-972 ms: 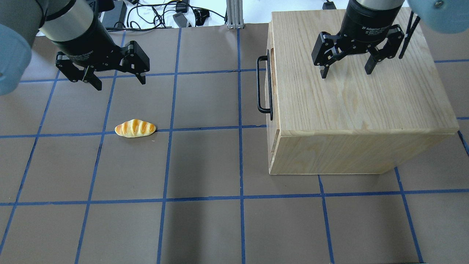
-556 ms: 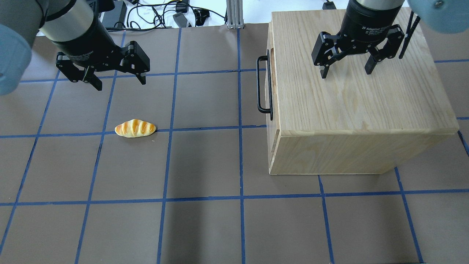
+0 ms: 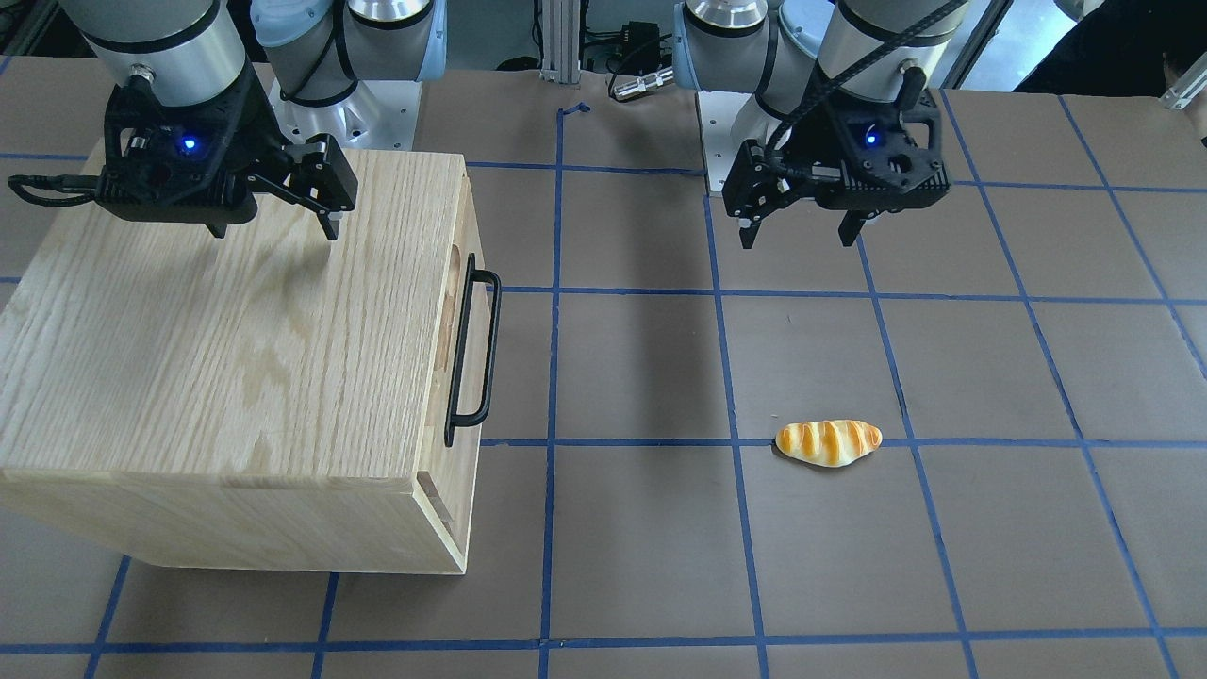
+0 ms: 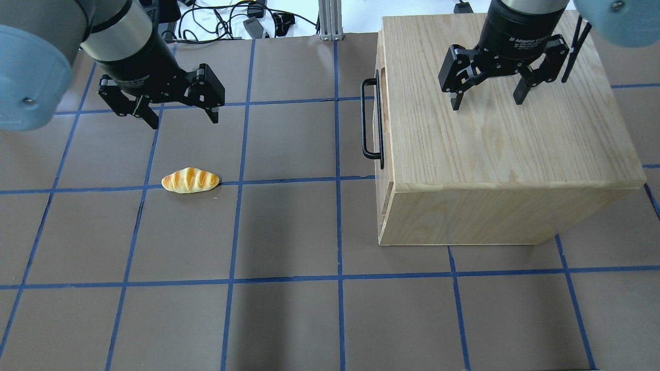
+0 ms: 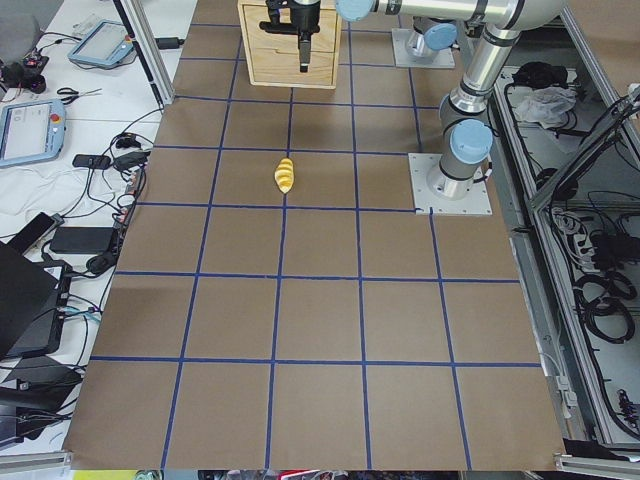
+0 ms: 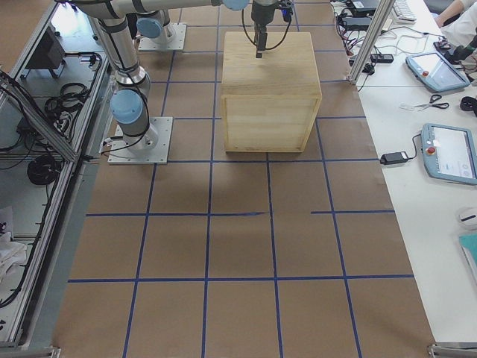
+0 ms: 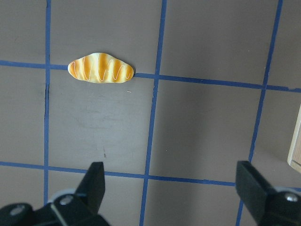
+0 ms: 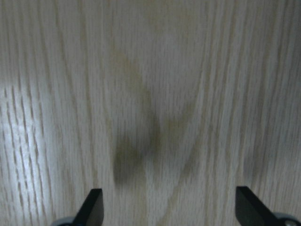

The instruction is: Open upper drawer

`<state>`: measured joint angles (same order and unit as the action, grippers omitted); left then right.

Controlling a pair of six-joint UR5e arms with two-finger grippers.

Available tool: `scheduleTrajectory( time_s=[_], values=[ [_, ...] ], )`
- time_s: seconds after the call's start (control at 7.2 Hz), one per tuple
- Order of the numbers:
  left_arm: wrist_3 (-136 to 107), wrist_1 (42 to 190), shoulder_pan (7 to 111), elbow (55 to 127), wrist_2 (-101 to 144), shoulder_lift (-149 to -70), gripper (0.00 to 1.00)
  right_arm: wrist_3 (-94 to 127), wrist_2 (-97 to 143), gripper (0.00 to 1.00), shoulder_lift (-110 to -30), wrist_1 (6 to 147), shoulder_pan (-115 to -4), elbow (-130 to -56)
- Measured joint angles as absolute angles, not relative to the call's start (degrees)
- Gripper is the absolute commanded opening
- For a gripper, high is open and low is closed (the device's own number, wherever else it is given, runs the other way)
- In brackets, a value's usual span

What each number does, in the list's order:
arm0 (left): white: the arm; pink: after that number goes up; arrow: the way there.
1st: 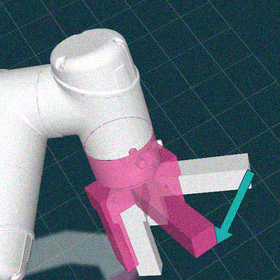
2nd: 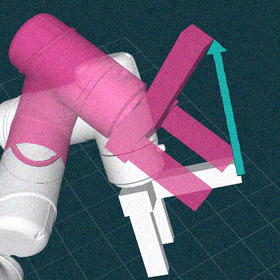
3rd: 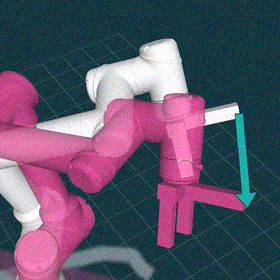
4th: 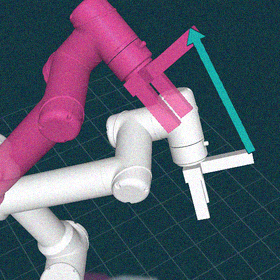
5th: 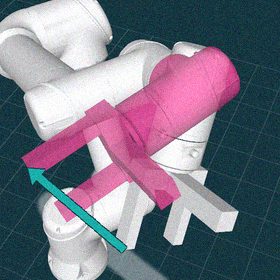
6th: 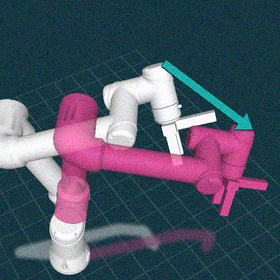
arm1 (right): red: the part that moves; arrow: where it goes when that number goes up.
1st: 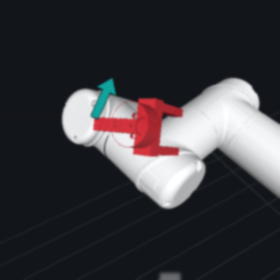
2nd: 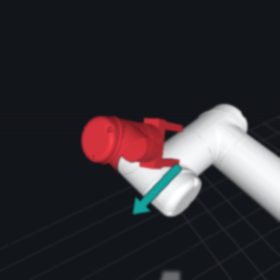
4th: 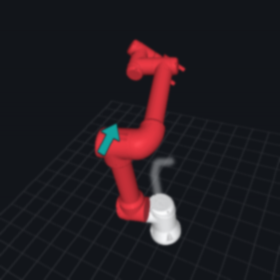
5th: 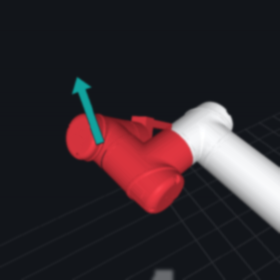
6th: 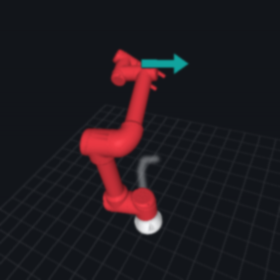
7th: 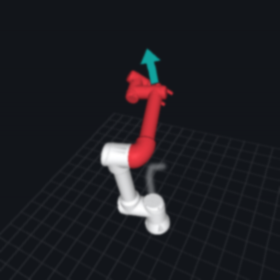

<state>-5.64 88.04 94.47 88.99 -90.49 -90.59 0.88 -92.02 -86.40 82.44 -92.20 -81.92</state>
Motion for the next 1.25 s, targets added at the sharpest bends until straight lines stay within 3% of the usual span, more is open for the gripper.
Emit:
scheduleTrajectory(
  time_s=[0.56,1.25],
  values=[
    [-7.4,76.7,103.3,88.3,-78.8,-99.5,1.00,0.9,-92.0,1.00,-86.4,82.4,-92.2,-81.9],
    [-10.5,67.5,106.5,88.1,-70.1,-105.8,1.00,0.9,-92.0,1.00,-86.4,82.4,-92.2,-82.0]
  ],
)
